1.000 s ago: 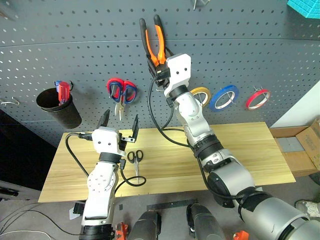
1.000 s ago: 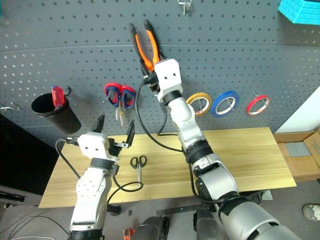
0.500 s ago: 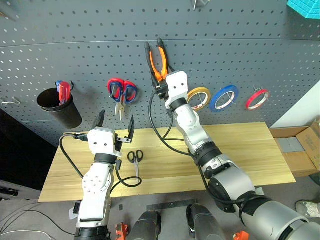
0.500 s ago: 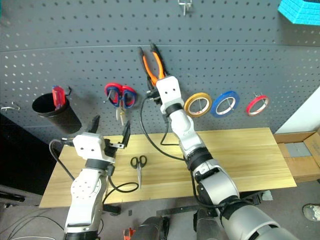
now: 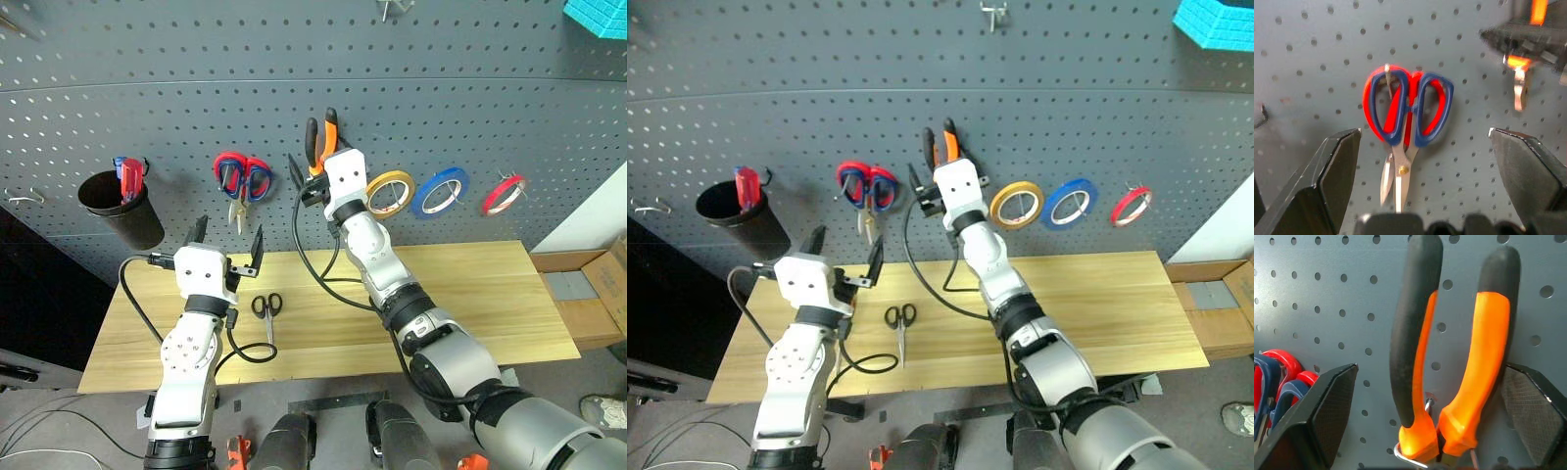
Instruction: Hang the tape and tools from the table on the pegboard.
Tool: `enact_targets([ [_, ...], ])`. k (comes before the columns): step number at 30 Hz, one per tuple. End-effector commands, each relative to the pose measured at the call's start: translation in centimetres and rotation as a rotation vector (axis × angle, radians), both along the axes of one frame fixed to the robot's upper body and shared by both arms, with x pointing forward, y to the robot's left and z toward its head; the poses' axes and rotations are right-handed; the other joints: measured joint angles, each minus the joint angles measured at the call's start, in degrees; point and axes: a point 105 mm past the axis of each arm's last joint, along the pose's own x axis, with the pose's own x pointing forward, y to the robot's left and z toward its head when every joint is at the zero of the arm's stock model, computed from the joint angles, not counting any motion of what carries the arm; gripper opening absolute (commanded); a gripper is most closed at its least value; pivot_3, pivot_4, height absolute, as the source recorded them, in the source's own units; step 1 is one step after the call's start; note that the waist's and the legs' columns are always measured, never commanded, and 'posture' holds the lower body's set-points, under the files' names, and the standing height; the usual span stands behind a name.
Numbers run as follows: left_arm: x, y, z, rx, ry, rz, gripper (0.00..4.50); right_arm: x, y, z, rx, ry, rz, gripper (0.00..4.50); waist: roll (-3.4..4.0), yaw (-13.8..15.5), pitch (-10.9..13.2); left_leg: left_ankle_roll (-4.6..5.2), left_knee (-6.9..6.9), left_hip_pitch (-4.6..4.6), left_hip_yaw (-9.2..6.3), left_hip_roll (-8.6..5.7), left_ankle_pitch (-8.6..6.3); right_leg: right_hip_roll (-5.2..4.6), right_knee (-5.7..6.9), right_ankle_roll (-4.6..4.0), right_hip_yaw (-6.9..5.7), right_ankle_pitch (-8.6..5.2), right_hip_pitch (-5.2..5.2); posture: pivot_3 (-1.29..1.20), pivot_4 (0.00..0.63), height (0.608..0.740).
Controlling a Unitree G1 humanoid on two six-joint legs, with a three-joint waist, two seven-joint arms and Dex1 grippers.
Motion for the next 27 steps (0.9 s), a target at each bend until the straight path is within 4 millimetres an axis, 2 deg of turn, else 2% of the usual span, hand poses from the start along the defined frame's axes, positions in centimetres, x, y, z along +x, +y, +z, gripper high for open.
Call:
enact_targets([
  [1,0.5,0.3,-1.3,-0.007,0.116,-0.012,4.50,-1.7,0.7,0.1,0.013,0.009,0.089,4.48,0.00,0.0,0.0,0.00,-0.02,0.00,0.00,0.00,0.00,0.00,-0.02,0.00,0.00,0.00,-0.01,0.03,0.188,0.740],
  [4,0.6,0.4,-2.8,-0.026,0.222,-0.036,4.50,-3.2,0.2,-0.9,-0.061,0.062,0.195,4.48,0.01,-0.2,0.0,0.00,-0.07,-0.06,0.03,0.02,-0.01,0.00,-0.06,0.00,0.00,0.00,-0.09,0.01,0.193,0.740],
  [8,0.7,0.5,-4.7,-0.057,0.373,-0.069,4.50,-5.0,-2.3,-2.2,-0.152,0.152,0.272,4.48,0.02,-0.3,0.0,0.01,-0.12,-0.13,0.01,0.05,-0.02,0.00,-0.16,0.00,-0.05,-0.01,-0.12,-0.01,0.200,0.740],
  [11,0.7,0.7,-5.7,-0.099,0.460,-0.079,4.50,-7.5,-3.8,-3.6,-0.313,0.200,0.397,4.48,0.02,-0.2,0.0,0.06,-0.11,-0.09,-0.02,0.05,-0.06,0.00,-0.19,0.00,-0.11,-0.02,-0.05,-0.03,0.207,0.740],
  [18,0.4,1.4,-5.8,-0.172,0.503,-0.028,4.50,-11.7,-4.6,-5.6,-0.482,0.346,0.631,4.48,0.01,-0.9,0.0,0.07,-0.11,-0.03,0.04,0.11,-0.08,-0.01,-0.18,0.01,-0.10,-0.02,-0.03,-0.04,0.212,0.740],
  [21,-0.7,1.7,-8.1,-0.167,0.642,0.054,4.50,-15.3,-5.1,-8.3,-0.612,0.474,0.830,4.48,-0.01,-0.4,0.0,0.07,-0.10,-0.08,0.03,0.10,-0.09,-0.04,-0.26,0.02,-0.10,-0.02,0.00,-0.04,0.217,0.740],
  [22,-1.4,1.5,-9.3,-0.168,0.707,0.077,4.50,-15.6,-5.5,-9.6,-0.667,0.519,0.837,4.48,-0.02,-0.4,0.0,0.07,-0.09,-0.10,0.02,0.11,-0.09,-0.04,-0.32,0.02,-0.11,-0.03,0.02,-0.04,0.217,0.740],
  [24,-2.2,0.9,-10.5,-0.186,0.761,0.085,4.50,-15.5,-5.8,-11.1,-0.746,0.552,0.814,4.48,-0.02,-0.3,0.0,0.10,-0.09,-0.09,0.04,0.11,-0.13,-0.04,-0.35,0.05,-0.12,-0.05,0.05,-0.04,0.219,0.740],
  [27,-2.8,1.1,-12.5,-0.159,0.867,0.163,4.50,-15.2,-5.3,-11.4,-0.749,0.545,0.807,4.48,-0.06,-0.2,0.0,0.29,-0.07,-0.09,0.02,0.13,-0.24,-0.06,-0.29,0.05,-0.10,-0.04,0.03,-0.04,0.217,0.740],
])
